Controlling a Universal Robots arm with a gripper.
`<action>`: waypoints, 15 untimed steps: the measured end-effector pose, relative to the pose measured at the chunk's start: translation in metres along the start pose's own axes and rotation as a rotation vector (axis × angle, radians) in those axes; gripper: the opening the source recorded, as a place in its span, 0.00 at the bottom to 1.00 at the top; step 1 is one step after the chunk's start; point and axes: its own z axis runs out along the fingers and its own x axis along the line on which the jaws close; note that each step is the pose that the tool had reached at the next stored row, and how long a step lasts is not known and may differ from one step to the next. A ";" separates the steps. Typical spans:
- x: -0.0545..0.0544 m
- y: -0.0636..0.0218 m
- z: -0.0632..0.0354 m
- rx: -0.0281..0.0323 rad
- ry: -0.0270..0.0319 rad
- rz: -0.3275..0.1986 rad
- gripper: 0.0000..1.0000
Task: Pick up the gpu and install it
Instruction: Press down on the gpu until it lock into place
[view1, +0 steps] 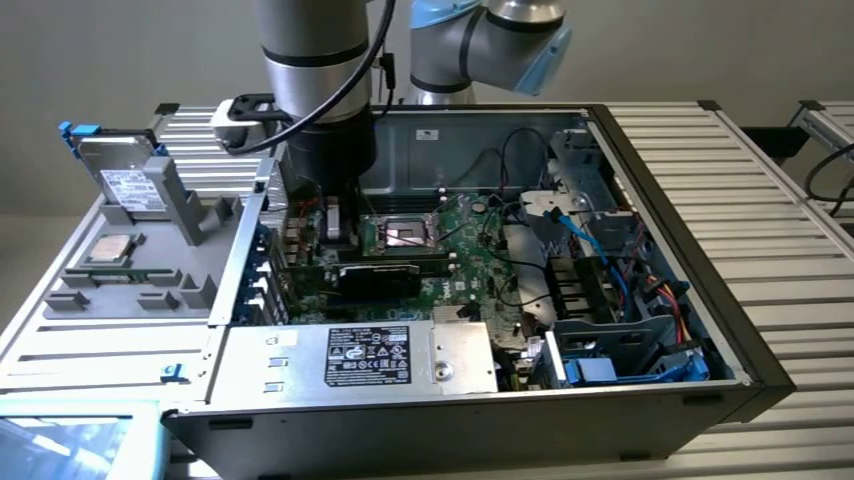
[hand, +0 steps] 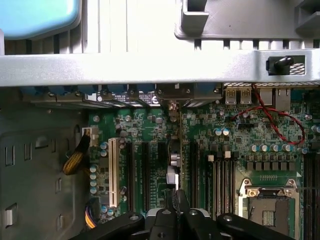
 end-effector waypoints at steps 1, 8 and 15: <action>0.000 0.0011 0.0008 0.0021 0.0000 0.001 0.12; -0.003 0.0086 0.0060 0.0240 0.0004 0.008 0.12; -0.006 0.0119 0.0139 0.0295 0.0034 0.016 0.12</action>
